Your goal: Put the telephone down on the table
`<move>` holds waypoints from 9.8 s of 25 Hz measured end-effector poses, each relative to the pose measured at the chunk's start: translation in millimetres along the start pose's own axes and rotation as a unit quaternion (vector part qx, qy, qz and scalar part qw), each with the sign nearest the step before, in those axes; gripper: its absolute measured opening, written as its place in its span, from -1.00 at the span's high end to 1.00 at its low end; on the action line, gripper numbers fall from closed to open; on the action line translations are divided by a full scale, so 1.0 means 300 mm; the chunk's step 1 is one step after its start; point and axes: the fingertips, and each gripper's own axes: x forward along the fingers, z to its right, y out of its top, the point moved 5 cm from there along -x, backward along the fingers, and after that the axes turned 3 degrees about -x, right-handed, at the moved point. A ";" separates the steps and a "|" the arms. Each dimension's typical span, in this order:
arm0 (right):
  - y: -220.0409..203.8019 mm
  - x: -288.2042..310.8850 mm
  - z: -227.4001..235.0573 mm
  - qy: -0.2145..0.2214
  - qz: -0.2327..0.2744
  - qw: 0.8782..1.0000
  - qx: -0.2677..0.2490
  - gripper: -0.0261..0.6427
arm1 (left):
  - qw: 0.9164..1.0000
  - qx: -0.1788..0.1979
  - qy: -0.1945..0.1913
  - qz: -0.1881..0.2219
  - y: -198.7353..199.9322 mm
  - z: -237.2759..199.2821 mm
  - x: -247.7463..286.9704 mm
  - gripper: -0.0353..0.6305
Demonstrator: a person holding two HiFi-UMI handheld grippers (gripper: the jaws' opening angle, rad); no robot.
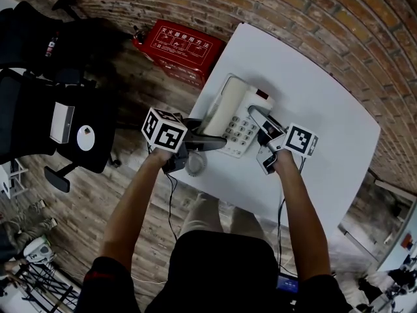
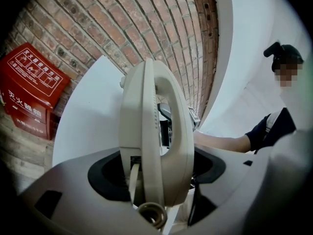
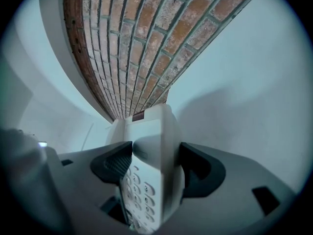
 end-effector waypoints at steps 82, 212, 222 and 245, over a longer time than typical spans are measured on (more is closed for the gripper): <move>0.058 0.026 -0.078 -0.225 -0.053 0.907 -0.353 0.88 | 0.999 -0.034 0.021 -0.007 0.037 -0.067 0.010 -0.15; 0.018 0.041 -0.087 -0.202 -0.034 0.917 -0.343 0.89 | 0.936 0.096 0.337 0.036 0.031 -0.089 -0.053 -0.37; 0.027 -0.004 -0.152 -0.181 -0.035 0.917 -0.354 0.89 | 0.940 0.116 0.314 0.063 0.068 0.009 -0.090 -0.37; 0.085 -0.221 -0.571 -0.106 0.045 0.897 -0.427 0.89 | 0.908 0.263 0.268 0.184 0.263 0.476 -0.148 0.25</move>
